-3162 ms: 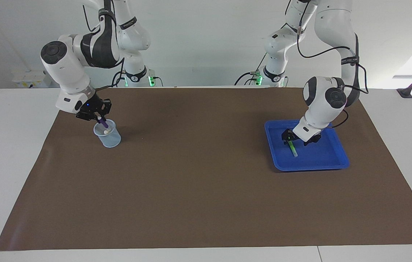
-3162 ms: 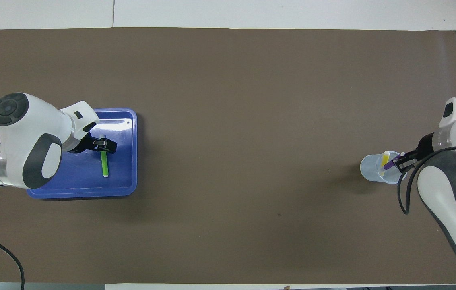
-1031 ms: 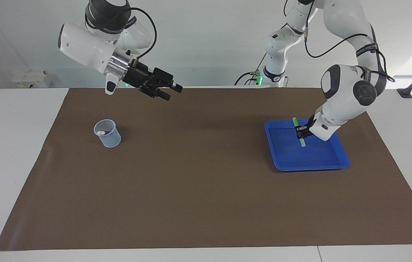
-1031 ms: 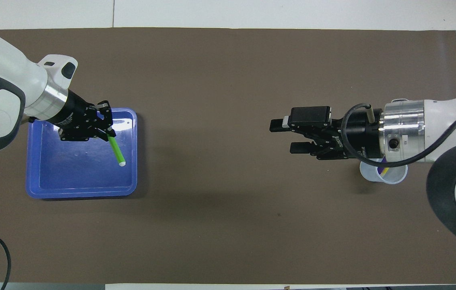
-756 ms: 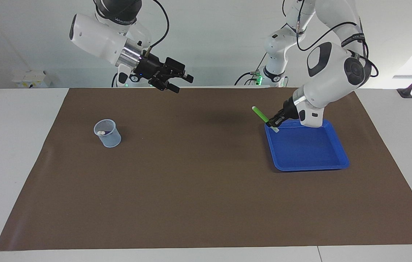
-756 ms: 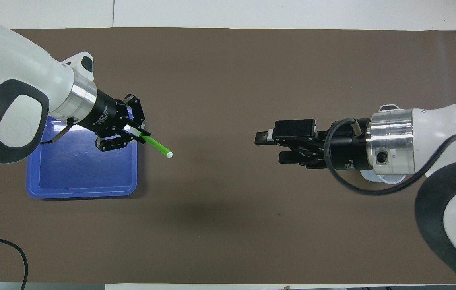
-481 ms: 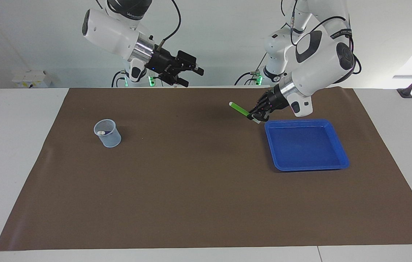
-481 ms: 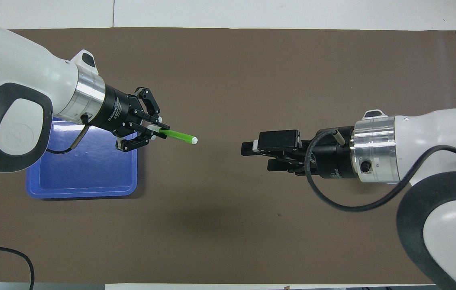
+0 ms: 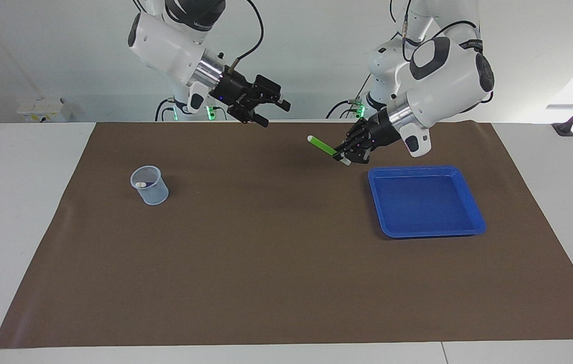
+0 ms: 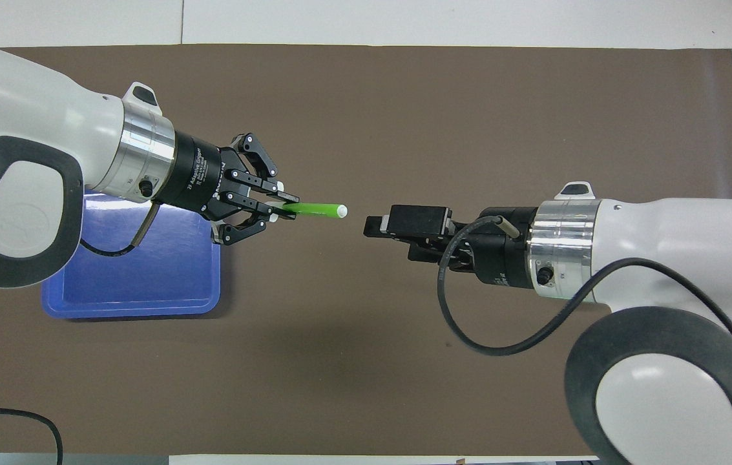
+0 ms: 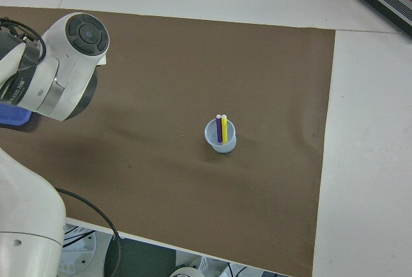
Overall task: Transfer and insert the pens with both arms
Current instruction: 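Grasp the green pen with the right gripper, open the left gripper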
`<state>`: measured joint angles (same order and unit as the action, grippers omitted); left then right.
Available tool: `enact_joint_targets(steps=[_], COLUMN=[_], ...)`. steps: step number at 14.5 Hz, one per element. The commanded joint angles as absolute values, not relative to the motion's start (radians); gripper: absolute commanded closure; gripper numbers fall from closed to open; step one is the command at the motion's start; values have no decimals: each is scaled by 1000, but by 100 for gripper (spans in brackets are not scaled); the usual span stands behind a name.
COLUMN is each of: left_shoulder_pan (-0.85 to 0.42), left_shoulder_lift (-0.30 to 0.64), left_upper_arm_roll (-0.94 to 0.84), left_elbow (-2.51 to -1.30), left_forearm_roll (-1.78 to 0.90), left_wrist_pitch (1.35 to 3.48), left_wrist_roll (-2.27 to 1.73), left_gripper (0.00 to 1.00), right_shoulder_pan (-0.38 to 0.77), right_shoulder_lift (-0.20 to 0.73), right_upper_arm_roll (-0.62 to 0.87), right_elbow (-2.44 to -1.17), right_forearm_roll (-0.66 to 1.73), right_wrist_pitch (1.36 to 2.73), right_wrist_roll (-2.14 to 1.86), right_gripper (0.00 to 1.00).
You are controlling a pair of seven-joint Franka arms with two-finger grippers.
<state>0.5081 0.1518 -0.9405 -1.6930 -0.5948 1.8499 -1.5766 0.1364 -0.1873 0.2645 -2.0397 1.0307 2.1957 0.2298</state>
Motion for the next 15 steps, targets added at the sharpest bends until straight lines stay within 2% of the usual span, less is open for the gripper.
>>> enact_joint_targets(steps=[1,3,6,8,10,11,13,15], left_shoulder_pan=[491,483,480,463,460,460,460,460], left_shoulder_lift=[114,95,69,46,28,22,21,21], left_upper_arm_roll=[-942,-942,-942,-943,-943,-943,-943,-943], left_elbow=[-1717,-1732,-1755,-1779,-1799,-1801,-1801,-1801], left_forearm_roll=[-630,-653,-689,-704,-718,-725,-726,-730], left_wrist_pitch=[1881,1891,1911,1933,1950,1953,1953,1953], left_wrist_roll=[-1620,-1632,-1643,-1646,-1646,-1647,-1647,-1647], left_gripper=[100,100,100,100,100,100,100,100], right_shoulder_pan=[158,158,182,183,189,193,195,193], right_shoulder_lift=[-180,-158,-146,-146,-146,-146,-146,-146], right_upper_arm_roll=[265,264,268,270,270,270,270,270], right_elbow=[-2052,-2049,-2043,-2042,-2037,-2037,-2037,-2039], right_forearm_roll=[1014,1015,1015,1015,1019,1019,1019,1019], right_wrist_pitch=[2266,2321,2379,2378,2376,2376,2378,2376], right_wrist_roll=[256,258,259,259,259,259,259,258], right_gripper=[1,4,5,13,16,20,37,45])
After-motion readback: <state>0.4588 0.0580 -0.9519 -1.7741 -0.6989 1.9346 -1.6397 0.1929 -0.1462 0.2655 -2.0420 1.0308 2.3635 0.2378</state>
